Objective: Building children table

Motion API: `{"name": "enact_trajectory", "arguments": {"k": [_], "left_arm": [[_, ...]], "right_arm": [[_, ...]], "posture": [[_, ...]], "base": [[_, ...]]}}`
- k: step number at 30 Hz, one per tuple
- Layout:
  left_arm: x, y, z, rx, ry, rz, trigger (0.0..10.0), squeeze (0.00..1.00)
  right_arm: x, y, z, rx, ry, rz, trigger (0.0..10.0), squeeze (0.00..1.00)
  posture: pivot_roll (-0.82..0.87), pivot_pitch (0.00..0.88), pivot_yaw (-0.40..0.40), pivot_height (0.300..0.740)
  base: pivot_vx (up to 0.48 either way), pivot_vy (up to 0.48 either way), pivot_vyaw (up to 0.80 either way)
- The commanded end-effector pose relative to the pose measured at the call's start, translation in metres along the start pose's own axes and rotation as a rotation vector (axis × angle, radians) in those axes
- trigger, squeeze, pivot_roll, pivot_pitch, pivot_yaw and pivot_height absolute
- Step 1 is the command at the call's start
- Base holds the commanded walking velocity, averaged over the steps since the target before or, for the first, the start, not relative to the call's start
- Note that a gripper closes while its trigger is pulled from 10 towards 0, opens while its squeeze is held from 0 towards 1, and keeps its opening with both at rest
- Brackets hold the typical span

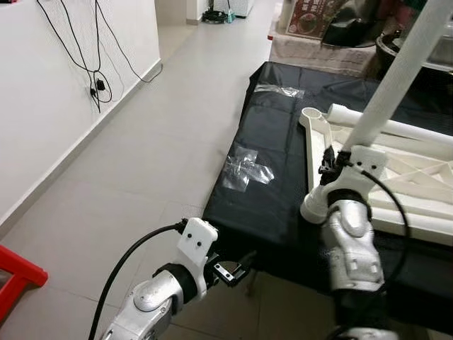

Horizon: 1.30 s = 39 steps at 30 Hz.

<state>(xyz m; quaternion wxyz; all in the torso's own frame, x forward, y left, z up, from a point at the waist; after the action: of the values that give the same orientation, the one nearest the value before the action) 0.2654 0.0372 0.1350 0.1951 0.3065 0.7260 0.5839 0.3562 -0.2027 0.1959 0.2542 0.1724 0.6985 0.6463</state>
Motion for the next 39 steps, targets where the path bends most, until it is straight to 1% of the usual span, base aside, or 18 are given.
{"name": "enact_trajectory", "arguments": {"k": [1, 3, 4, 6, 7, 8, 12, 13, 16, 18, 19, 20, 23, 28, 31, 33, 36, 39], "left_arm": [[0.0, -0.006, 0.001, 0.007, -0.003, 0.017, 10.0, 0.0], [0.0, -0.006, 0.001, 0.007, -0.003, 0.017, 10.0, 0.0], [0.0, -0.007, 0.001, 0.007, -0.003, 0.019, 10.0, 0.0], [0.0, -0.008, 0.001, 0.006, -0.004, 0.02, 10.0, 0.0], [0.0, -0.008, 0.001, 0.005, -0.005, 0.021, 10.0, 0.0], [-0.001, -0.008, 0.001, 0.004, -0.006, 0.021, 10.0, 0.0], [-0.002, -0.009, 0.001, 0.004, -0.008, 0.021, 10.0, 0.0], [-0.002, -0.009, 0.001, 0.003, -0.01, 0.021, 10.0, 0.0], [-0.004, -0.009, 0.001, 0.001, -0.012, 0.02, 10.0, 0.0], [-0.005, -0.009, 0.001, -0.001, -0.015, 0.019, 10.0, 0.0], [-0.006, -0.009, 0.002, -0.003, -0.016, 0.018, 10.0, 0.0], [-0.006, -0.009, 0.002, -0.003, -0.016, 0.018, 10.0, 0.0], [-0.009, -0.009, 0.003, -0.008, -0.018, 0.015, 10.0, 0.0], [-0.01, -0.009, 0.003, -0.011, -0.02, 0.012, 10.0, 0.0], [-0.009, -0.008, 0.001, -0.012, -0.02, 0.01, 10.0, 0.0], [-0.009, -0.008, 0.001, -0.012, -0.02, 0.01, 10.0, 0.0], [-0.003, -0.006, -0.003, -0.01, -0.027, 0.01, 10.0, 0.0], [0.0, -0.005, -0.005, -0.007, -0.029, 0.011, 10.0, 0.0]], "right_arm": [[0.015, -0.029, 0.002, -0.019, -0.109, 0.162, 0.0, 0.0], [0.015, -0.029, 0.002, -0.019, -0.109, 0.162, 0.0, 0.0], [0.022, -0.026, 0.022, -0.037, -0.066, 0.189, 10.0, 0.0], [0.025, -0.022, 0.037, -0.069, 0.0, 0.186, 10.0, 0.0], [0.026, -0.017, 0.046, -0.081, 0.051, 0.17, 10.0, 0.95], [0.027, -0.012, 0.054, -0.108, 0.107, 0.149, 10.0, 1.0], [0.025, -0.004, 0.052, -0.119, 0.161, 0.088, 10.0, 1.0], [0.021, -0.001, 0.047, -0.118, 0.187, 0.051, 10.0, 0.0], [0.018, 0.002, 0.039, -0.103, 0.196, 0.022, 10.0, 0.0], [0.012, 0.001, 0.038, -0.125, 0.301, 0.001, 10.0, 0.0], [0.005, 0.0, 0.037, -0.148, 0.423, -0.016, 10.0, 0.0], [0.005, 0.0, 0.037, -0.148, 0.423, -0.016, 10.0, 0.0], [-0.013, -0.002, 0.035, -0.125, 0.808, -0.028, 10.0, 0.0], [-0.024, 0.004, 0.042, -0.11, 1.011, -0.022, 10.0, 0.0], [-0.02, 0.009, 0.053, -0.117, 1.184, -0.003, 10.0, 0.0], [-0.02, 0.009, 0.053, -0.117, 1.184, -0.003, 10.0, 0.0], [-0.002, 0.017, 0.073, -0.133, 1.451, 0.015, 10.0, 0.0], [0.012, 0.018, 0.08, -0.121, 1.604, 0.02, 10.0, 0.0]], "posture": [[0.17, 0.071, -0.07, 0.74], [0.17, 0.071, -0.07, 0.74], [0.17, 0.064, -0.069, 0.74], [0.17, 0.062, -0.07, 0.74], [0.17, 0.06, -0.073, 0.74], [0.17, 0.06, -0.073, 0.74], [0.16, 0.055, -0.073, 0.74], [0.16, 0.053, -0.073, 0.74], [0.16, 0.052, -0.074, 0.74], [0.16, 0.046, -0.073, 0.74], [0.15, 0.043, -0.068, 0.74], [0.15, 0.043, -0.068, 0.74], [0.15, 0.037, -0.071, 0.74], [0.16, 0.034, -0.072, 0.74], [0.19, 0.039, -0.081, 0.74], [0.19, 0.039, -0.081, 0.74], [0.22, 0.08, -0.093, 0.74], [0.23, 0.095, -0.096, 0.74]], "base": [[0.0, 0.0, 0.0], [0.0, 0.0, 0.0], [0.0, 0.0, 0.0], [0.0, 0.0, 0.0], [0.0, 0.0, 0.0], [0.0, 0.0, 0.0], [0.0, 0.0, 0.0], [0.0, 0.0, 0.0], [0.0, 0.0, 0.0], [0.0, 0.0, 0.0], [0.0, 0.0, 0.0], [0.0, 0.0, 0.0], [0.0, 0.0, 0.0], [0.0, 0.0, 0.0], [0.0, 0.0, 0.0], [0.0, 0.0, 0.0], [0.0, 0.0, 0.0], [0.0, 0.0, 0.0]]}}
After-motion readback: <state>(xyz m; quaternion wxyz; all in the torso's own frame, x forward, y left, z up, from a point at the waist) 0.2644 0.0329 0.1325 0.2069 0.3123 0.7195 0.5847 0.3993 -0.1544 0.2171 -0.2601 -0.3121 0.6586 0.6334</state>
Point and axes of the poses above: a point about 5 cm out from each wrist's last joint towards the gripper, its own x axis pointing back from the gripper into the wrist, its own y axis along the axis of the wrist's last joint, z = x × y, the point moved 5 cm from there along -x, pointing out of the wrist towards the gripper, and after that the axes turned 11 degrees about x, right-handed, at the moved point
